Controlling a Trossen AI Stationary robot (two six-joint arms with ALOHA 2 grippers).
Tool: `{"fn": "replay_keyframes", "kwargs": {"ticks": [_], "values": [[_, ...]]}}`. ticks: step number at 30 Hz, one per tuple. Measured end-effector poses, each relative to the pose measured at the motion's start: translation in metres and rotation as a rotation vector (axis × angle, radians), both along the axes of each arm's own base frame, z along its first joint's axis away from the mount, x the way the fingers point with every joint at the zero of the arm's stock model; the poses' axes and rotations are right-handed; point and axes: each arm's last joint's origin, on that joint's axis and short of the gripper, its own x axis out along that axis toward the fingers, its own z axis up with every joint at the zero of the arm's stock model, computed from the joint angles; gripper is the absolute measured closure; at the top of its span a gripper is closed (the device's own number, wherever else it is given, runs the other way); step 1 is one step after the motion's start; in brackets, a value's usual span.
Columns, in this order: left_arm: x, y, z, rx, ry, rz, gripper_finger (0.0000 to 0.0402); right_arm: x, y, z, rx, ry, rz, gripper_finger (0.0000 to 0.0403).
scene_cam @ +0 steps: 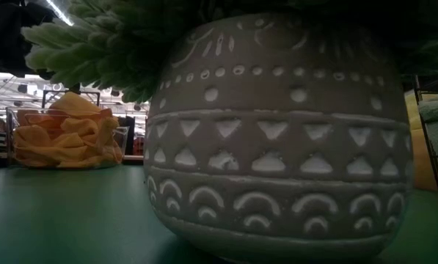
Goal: Sort microfiber towel by color & place in baskets
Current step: Return to Home Position
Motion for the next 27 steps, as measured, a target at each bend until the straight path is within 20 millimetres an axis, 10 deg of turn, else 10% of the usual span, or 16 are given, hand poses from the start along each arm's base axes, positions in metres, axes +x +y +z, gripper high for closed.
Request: {"fn": "replay_keyframes", "kwargs": {"ticks": [17,27], "values": [[0.0000,0.0000,0.0000,0.000,0.000,0.000,0.0312,0.0053,0.0092,-0.0097,-0.155,-0.035,0.293,0.0260],[0.0000,0.0000,0.0000,0.000,0.000,0.000,0.0312,0.0050,0.0042,-0.0075,-0.247,-0.026,0.119,0.0260]]}}
